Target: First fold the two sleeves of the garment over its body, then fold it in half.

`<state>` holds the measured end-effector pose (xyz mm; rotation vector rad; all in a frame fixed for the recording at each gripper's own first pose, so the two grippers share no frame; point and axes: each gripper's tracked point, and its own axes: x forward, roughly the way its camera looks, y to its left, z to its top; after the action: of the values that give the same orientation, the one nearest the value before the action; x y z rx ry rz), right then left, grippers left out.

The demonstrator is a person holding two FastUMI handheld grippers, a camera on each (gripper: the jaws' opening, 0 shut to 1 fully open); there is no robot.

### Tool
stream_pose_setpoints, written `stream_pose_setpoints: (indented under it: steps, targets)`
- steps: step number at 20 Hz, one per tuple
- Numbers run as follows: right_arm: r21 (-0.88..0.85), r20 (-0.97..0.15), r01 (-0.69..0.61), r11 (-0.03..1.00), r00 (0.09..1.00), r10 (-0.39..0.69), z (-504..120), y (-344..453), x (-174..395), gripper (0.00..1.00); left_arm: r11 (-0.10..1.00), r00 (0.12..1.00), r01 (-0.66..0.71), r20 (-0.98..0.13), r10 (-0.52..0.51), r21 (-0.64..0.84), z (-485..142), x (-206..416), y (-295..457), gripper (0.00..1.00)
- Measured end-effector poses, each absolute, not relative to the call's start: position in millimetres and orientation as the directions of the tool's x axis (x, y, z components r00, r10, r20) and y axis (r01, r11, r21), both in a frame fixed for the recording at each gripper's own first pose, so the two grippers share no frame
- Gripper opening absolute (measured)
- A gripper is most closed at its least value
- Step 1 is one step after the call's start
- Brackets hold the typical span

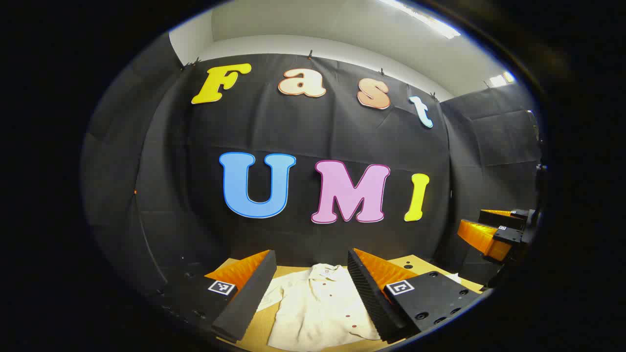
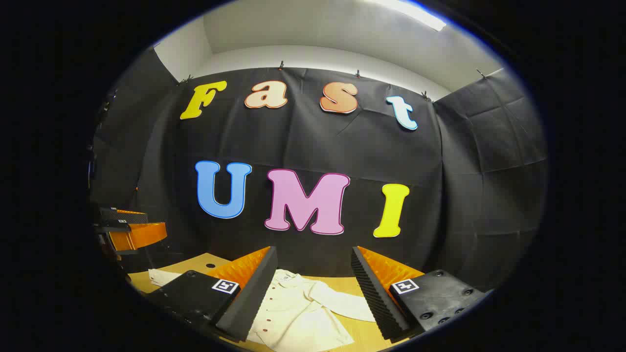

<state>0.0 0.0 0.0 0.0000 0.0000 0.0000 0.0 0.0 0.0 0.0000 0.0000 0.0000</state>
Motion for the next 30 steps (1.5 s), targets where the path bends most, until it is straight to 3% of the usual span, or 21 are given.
stream_pose_setpoints:
  steps: [23,27,30]
  targets:
    - [0.014,-0.038,-0.032,0.999,0.999,0.032,-25,-9,26,0.97,0.999,0.999,-0.04,-0.026,0.04,0.014,-8,10,-5,0.96]
    - [-0.027,-0.102,-0.024,0.999,0.995,0.021,-49,-22,38,0.97,0.999,0.998,-0.045,-0.034,0.046,0.011,-12,12,-9,0.96]
    - [0.067,-0.14,-0.059,0.996,0.988,0.068,-65,-25,49,0.97,0.999,0.997,-0.047,-0.057,0.048,0.005,-18,16,-14,0.96]
